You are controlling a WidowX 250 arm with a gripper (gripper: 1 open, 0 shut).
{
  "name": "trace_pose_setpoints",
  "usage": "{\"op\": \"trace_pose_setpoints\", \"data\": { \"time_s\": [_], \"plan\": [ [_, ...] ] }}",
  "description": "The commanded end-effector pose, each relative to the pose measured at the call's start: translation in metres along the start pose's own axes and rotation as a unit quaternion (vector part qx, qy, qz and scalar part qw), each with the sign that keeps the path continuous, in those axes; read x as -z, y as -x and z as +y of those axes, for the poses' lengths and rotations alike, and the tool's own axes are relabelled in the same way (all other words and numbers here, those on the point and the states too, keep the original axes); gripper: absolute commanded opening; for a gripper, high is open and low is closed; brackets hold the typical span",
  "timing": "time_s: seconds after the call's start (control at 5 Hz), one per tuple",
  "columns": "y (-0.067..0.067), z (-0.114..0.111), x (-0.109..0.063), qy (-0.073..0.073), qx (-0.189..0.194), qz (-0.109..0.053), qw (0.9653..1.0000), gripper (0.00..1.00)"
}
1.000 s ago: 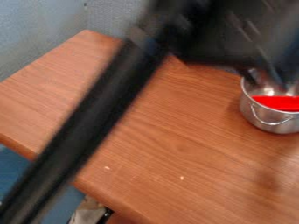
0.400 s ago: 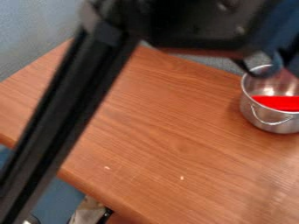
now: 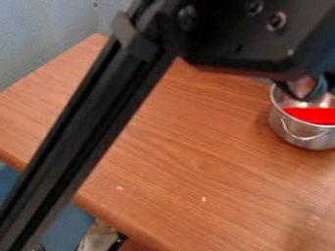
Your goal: Put the red object in the metal pot
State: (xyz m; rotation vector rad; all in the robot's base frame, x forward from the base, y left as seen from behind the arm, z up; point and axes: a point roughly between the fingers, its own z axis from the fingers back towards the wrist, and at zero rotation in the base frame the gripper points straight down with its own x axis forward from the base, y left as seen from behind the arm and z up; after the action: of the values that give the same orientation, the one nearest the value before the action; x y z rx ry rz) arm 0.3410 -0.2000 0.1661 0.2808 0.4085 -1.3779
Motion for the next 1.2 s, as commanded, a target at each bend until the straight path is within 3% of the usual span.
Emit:
{"op": "trace_pose_setpoints", "data": {
  "time_s": [0.0, 0.2, 0.4, 0.8, 1.0],
  "plan": [
    [0.001, -0.006, -0.011, -0.012, -0.020, -0.027, 0.9994, 1.00],
    [0.003, -0.001, 0.001, 0.006, -0.105, -0.028, 0.9941, 1.00],
    [0.004, 0.003, 0.014, 0.024, -0.188, -0.027, 0.9815, 1.00],
    [0.042, 0.008, 0.021, 0.035, -0.185, -0.040, 0.9814, 1.00],
    [0.066, 0.006, 0.022, 0.041, -0.190, -0.046, 0.9799, 0.00]
  ]
}}
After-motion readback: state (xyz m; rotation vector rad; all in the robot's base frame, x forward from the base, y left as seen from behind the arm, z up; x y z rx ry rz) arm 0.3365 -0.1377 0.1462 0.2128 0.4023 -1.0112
